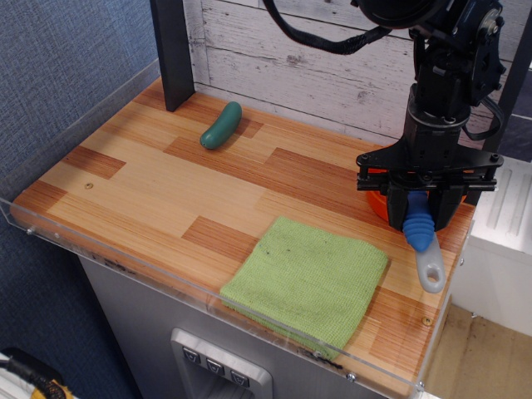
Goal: Put the spoon on the other side of the green rag perpendicular to the pickle.
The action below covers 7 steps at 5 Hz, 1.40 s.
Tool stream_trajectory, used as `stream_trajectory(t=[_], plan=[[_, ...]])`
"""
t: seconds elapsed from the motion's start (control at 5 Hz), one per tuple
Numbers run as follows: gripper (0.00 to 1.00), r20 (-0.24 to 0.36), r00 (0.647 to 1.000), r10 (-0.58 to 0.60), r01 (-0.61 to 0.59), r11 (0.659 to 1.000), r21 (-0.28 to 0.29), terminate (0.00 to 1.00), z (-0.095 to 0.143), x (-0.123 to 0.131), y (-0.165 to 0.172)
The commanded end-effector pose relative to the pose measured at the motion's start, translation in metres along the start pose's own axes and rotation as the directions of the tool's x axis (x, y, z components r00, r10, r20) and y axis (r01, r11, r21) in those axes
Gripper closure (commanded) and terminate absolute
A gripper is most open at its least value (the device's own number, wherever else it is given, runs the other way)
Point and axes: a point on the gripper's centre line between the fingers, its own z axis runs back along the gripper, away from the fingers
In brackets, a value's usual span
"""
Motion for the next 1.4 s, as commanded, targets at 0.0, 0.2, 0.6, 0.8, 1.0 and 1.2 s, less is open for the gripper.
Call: stream_trajectory(t=[0.0, 0.2, 0.6, 0.8, 1.0, 1.2], plan=[[0.00, 0.097, 0.995, 0.020, -0.011, 0.996, -0.093, 0.00, 0.051, 0.017, -0.009], [0.00, 0.132, 0.991, 0.026, -0.008, 0.991, -0.133, 0.00, 0.067, 0.023, -0.011], [1.00, 0.155, 0.986, 0.066, -0.049, 0.993, -0.112, 0.00, 0.077, 0.036, 0.029], [1.00, 0.182, 0.983, -0.020, 0.038, 0.995, -0.092, 0.00, 0.076, 0.046, 0.056], [1.00, 0.190, 0.978, -0.086, 0.090, 0.996, -0.010, 0.00, 0.073, 0.055, 0.084], [1.00, 0.186, 0.970, -0.159, 0.147, 0.986, 0.075, 0.00, 0.071, 0.057, 0.114]])
